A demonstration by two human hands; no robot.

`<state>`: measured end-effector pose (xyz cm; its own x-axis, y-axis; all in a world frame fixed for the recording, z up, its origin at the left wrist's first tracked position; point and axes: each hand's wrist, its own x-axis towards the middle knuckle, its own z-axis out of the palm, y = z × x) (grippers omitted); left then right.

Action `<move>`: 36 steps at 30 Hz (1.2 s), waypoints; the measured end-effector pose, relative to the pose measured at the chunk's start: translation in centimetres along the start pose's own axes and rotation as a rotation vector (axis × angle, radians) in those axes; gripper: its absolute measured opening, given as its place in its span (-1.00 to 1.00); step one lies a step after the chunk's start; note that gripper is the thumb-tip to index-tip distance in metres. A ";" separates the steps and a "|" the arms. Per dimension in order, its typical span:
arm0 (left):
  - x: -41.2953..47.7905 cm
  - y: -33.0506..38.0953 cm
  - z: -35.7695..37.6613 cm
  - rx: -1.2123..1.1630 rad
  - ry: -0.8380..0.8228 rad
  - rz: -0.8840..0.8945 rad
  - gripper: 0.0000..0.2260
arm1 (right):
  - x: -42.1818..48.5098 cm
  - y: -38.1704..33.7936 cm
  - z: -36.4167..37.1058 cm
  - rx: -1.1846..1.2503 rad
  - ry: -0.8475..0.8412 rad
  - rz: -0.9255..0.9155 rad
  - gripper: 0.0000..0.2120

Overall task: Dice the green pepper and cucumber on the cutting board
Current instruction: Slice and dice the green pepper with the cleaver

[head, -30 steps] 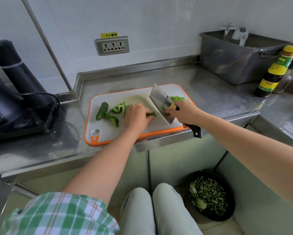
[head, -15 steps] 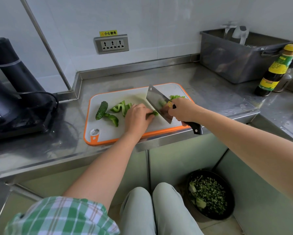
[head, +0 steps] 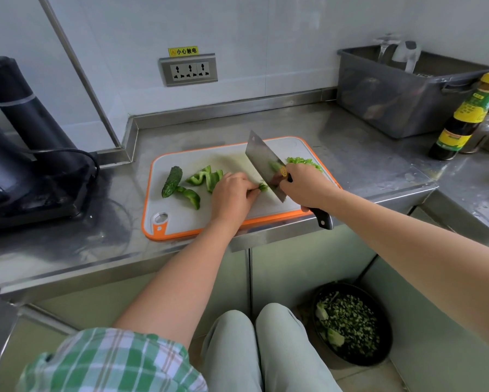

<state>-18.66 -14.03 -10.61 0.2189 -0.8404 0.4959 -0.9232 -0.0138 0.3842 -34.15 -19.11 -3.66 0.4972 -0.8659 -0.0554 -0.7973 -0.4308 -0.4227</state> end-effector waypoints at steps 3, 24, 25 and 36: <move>0.1 0.0 0.0 -0.010 0.010 -0.005 -0.92 | 0.1 -0.6 -1.0 -0.041 -0.029 0.002 -0.91; 0.1 0.2 -0.2 0.000 -0.013 0.002 -0.91 | 0.1 -0.6 -0.6 -0.048 -0.077 0.005 -0.89; 0.1 0.2 -0.2 -0.005 -0.011 0.003 -0.91 | 0.0 -0.7 -0.5 -0.051 -0.085 0.008 -0.88; -0.1 0.2 -0.2 0.018 0.015 0.029 -0.92 | 0.3 -0.8 0.8 0.011 0.020 0.018 -0.85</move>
<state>-18.80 -13.88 -10.46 0.1960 -0.8326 0.5181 -0.9349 0.0009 0.3550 -33.12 -18.84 -4.05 0.4756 -0.8785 -0.0448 -0.8023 -0.4123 -0.4317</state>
